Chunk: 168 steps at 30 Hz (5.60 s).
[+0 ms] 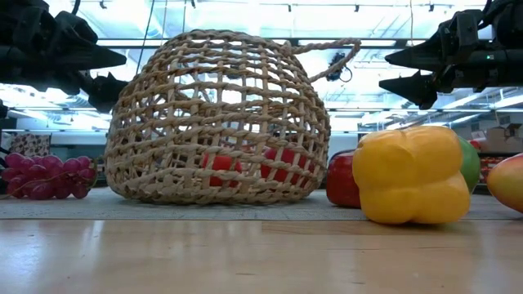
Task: Build produce basket
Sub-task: Put the yellow bell pepper into the brown basket
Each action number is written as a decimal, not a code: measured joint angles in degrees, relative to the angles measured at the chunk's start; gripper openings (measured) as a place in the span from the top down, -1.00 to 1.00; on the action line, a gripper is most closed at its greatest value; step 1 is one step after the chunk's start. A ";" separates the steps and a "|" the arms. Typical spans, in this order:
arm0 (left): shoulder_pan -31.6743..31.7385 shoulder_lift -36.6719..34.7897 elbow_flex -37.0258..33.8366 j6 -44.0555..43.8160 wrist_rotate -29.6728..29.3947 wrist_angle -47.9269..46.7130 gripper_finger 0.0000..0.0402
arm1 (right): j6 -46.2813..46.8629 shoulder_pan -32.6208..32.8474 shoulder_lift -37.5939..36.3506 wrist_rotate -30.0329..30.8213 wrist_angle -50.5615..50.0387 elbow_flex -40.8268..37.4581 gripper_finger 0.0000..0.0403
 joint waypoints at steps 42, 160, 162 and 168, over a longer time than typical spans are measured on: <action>0.00 0.02 -0.03 0.09 -0.07 0.10 -0.93 | 3.65 2.50 17.85 -14.16 -31.86 22.77 -0.73; 0.02 0.02 -0.03 0.08 -0.07 0.34 -0.93 | -35.84 26.78 77.60 -8.53 -78.57 89.59 -0.53; 0.02 0.02 -0.03 0.09 -0.07 0.32 -0.93 | -35.58 25.34 74.65 -8.89 -76.94 89.61 -0.53; 0.02 0.00 -0.03 0.07 -0.07 0.32 -0.93 | -24.32 22.57 65.47 -7.47 -70.73 89.61 -0.54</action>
